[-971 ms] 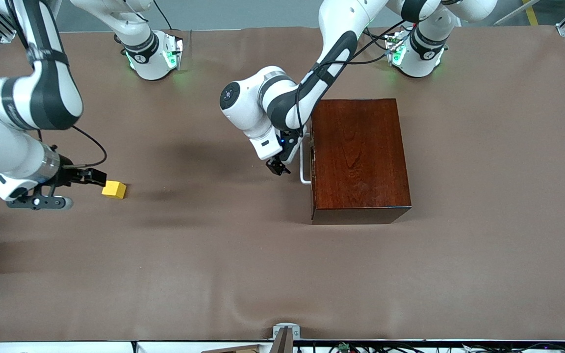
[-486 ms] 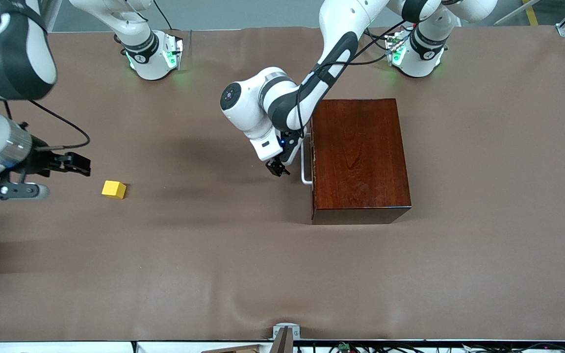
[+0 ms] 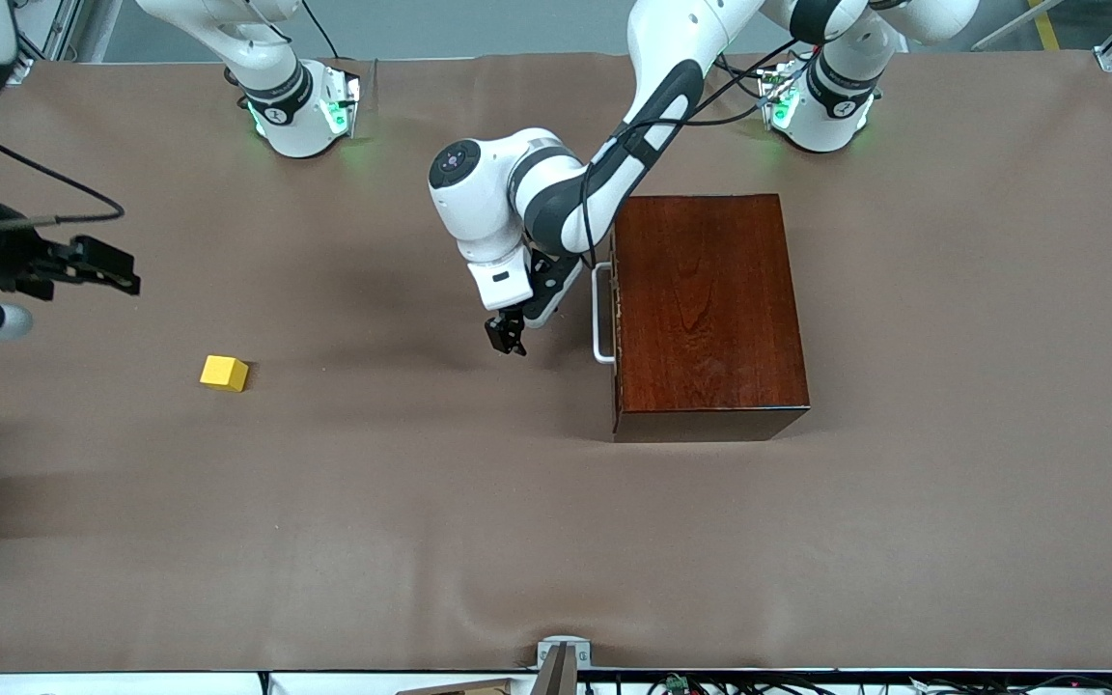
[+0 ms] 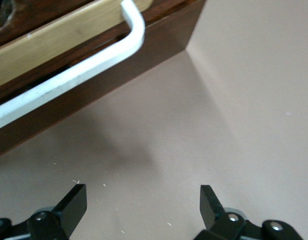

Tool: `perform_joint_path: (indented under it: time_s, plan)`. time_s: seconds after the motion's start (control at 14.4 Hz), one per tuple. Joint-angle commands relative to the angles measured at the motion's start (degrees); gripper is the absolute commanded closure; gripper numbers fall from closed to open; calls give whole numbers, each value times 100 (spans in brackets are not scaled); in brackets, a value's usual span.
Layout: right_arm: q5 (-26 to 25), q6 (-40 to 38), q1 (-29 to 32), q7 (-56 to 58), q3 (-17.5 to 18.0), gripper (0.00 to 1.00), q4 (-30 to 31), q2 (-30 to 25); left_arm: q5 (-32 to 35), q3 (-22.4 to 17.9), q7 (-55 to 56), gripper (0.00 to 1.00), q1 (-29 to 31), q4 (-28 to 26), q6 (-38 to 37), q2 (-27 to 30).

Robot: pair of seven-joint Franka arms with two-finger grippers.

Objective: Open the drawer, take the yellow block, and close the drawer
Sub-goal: 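Push the drawer shut with the left gripper while the right gripper withdraws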

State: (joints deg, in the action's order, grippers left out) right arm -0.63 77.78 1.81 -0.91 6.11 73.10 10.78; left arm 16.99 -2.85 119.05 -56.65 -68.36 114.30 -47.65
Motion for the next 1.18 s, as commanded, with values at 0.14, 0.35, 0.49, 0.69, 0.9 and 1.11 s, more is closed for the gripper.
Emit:
perform_joint_path:
  time_s: [0.14, 0.35, 0.49, 0.69, 0.9, 1.11]
  plan:
    - [98, -132, 12, 126, -5, 0, 422, -638, 103, -251, -1082, 0, 346, -142, -118, 1027]
    - [98, 96, 29, 126, -5, 0, 923, -937, 85, -243, -2162, 0, 786, -177, -723, 1616]
    - [150, 246, 3, 126, -5, 0, 1275, -1139, 59, -216, -2989, 0, 1137, -361, -1075, 2116]
    - [151, 272, 29, 405, -4, 0, 1347, -1175, -29, -207, -4130, 0, 1673, -1089, -1085, 3022]
    - [142, 343, 30, 978, -40, 0, 1321, -1166, -47, -207, -5021, 0, 2104, -1810, -1085, 3760]
    - [133, 369, 20, 979, -22, 0, 1303, -1166, -91, -207, -5846, 0, 2649, -2312, -1085, 4359]
